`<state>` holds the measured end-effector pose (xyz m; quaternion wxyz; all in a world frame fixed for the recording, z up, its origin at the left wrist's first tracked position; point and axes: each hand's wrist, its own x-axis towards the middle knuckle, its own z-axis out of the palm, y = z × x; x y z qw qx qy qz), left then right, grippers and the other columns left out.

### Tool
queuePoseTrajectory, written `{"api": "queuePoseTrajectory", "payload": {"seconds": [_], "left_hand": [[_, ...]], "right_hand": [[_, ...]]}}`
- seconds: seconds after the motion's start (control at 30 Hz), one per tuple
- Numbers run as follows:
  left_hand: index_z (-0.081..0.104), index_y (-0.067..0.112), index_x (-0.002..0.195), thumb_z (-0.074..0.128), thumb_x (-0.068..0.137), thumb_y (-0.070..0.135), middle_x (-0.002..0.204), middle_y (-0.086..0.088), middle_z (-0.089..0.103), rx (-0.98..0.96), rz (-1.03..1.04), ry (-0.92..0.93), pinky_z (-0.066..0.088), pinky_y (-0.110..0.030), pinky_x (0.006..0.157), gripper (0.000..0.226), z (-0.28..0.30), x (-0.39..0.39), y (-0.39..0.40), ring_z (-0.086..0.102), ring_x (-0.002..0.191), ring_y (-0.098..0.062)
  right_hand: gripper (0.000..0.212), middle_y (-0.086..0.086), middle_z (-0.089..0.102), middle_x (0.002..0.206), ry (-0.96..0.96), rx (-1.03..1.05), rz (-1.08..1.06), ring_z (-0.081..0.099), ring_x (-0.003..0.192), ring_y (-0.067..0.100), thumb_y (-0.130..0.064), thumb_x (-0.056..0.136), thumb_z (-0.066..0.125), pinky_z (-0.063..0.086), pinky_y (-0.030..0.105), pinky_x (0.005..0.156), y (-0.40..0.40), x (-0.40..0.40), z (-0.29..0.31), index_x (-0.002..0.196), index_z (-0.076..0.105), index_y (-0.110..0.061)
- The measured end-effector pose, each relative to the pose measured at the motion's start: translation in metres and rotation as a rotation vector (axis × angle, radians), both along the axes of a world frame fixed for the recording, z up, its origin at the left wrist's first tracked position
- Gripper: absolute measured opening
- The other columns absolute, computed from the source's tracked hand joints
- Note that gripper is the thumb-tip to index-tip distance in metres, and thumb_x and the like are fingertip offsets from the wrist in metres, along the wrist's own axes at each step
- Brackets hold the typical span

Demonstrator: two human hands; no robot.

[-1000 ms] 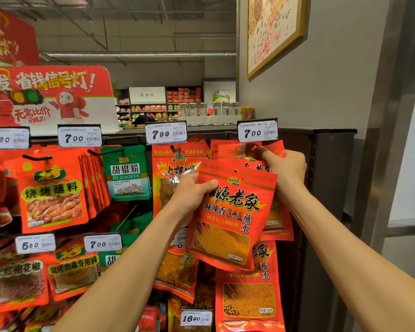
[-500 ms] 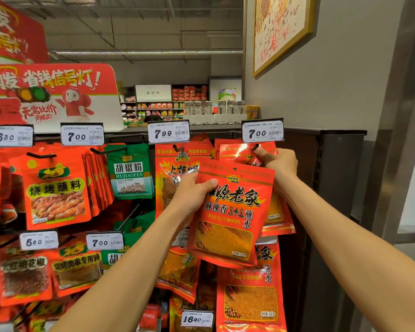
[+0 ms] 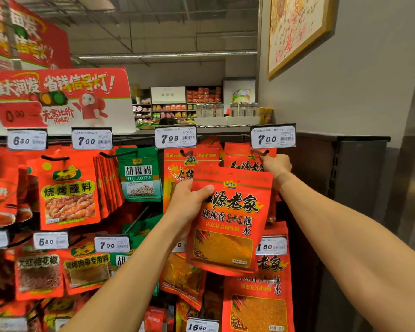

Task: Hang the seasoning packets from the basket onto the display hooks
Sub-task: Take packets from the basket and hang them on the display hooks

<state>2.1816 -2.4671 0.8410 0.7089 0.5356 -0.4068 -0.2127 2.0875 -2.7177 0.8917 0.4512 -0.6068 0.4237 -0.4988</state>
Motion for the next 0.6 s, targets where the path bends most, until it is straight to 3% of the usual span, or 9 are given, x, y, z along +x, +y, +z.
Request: {"api": "queuePoseTrajectory", "payload": {"seconds": [0.13, 0.2, 0.27, 0.33, 0.4, 0.53, 0.6], "left_hand": [[0.069, 0.016, 0.104, 0.063, 0.097, 0.012, 0.093, -0.005, 0.079, -0.004, 0.004, 0.029, 0.061, -0.036, 0.067, 0.011, 0.005, -0.013, -0.01, 0.076, 0.082, -0.023], [0.068, 0.015, 0.104, 0.063, 0.097, 0.013, 0.093, -0.006, 0.079, -0.001, 0.012, 0.052, 0.061, -0.041, 0.075, 0.01, 0.008, -0.02, -0.017, 0.076, 0.084, -0.024], [0.068, 0.016, 0.101, 0.063, 0.097, 0.012, 0.092, -0.007, 0.079, -0.011, 0.003, 0.077, 0.061, -0.044, 0.078, 0.008, 0.013, -0.028, -0.026, 0.075, 0.084, -0.025], [0.069, 0.017, 0.097, 0.063, 0.097, 0.012, 0.088, -0.005, 0.079, -0.015, 0.01, 0.076, 0.061, -0.043, 0.077, 0.007, 0.018, -0.035, -0.035, 0.075, 0.082, -0.025], [0.069, 0.016, 0.093, 0.065, 0.096, 0.016, 0.083, -0.003, 0.079, -0.018, 0.019, 0.058, 0.062, -0.043, 0.075, 0.005, 0.024, -0.043, -0.044, 0.075, 0.079, -0.024], [0.073, 0.016, 0.084, 0.069, 0.093, 0.04, 0.084, -0.005, 0.079, -0.028, 0.056, 0.026, 0.062, -0.048, 0.079, 0.025, 0.038, -0.055, -0.055, 0.077, 0.083, -0.027], [0.073, 0.016, 0.078, 0.069, 0.091, 0.045, 0.084, -0.008, 0.079, -0.017, 0.122, 0.009, 0.061, -0.055, 0.081, 0.033, 0.045, -0.058, -0.06, 0.076, 0.084, -0.033]], "right_hand": [[0.034, 0.007, 0.07, 0.117, -0.126, -0.076, -0.013, 0.064, 0.112, 0.029, -0.037, 0.097, 0.06, 0.05, 0.041, 0.096, 0.029, -0.03, -0.016, 0.121, 0.067, -0.014], [0.023, 0.0, 0.071, 0.1, -0.436, -0.048, 0.067, 0.066, 0.098, 0.022, -0.03, 0.096, 0.058, 0.052, 0.036, 0.084, 0.053, -0.053, -0.026, 0.112, 0.067, -0.017], [0.025, 0.001, 0.074, 0.087, -0.65, 0.009, 0.287, 0.07, 0.079, 0.016, -0.035, 0.095, 0.056, 0.054, 0.028, 0.067, 0.075, -0.077, -0.034, 0.102, 0.07, -0.016], [0.031, 0.015, 0.075, 0.091, -0.585, -0.053, 0.448, 0.071, 0.077, 0.024, -0.037, 0.089, 0.058, 0.055, 0.034, 0.067, 0.09, -0.093, -0.037, 0.099, 0.075, -0.012], [0.029, 0.025, 0.074, 0.102, -0.462, -0.172, 0.452, 0.071, 0.085, 0.033, -0.025, 0.089, 0.064, 0.057, 0.042, 0.075, 0.096, -0.098, -0.031, 0.104, 0.073, -0.003], [0.013, 0.012, 0.077, 0.082, -0.374, -0.191, 0.317, 0.074, 0.073, 0.027, -0.02, 0.09, 0.074, 0.061, 0.044, 0.069, 0.093, -0.095, -0.013, 0.089, 0.072, -0.007], [0.016, 0.009, 0.076, 0.077, -0.361, -0.202, 0.265, 0.074, 0.069, 0.027, -0.023, 0.087, 0.078, 0.062, 0.046, 0.068, 0.088, -0.093, -0.007, 0.08, 0.072, -0.011]]}}
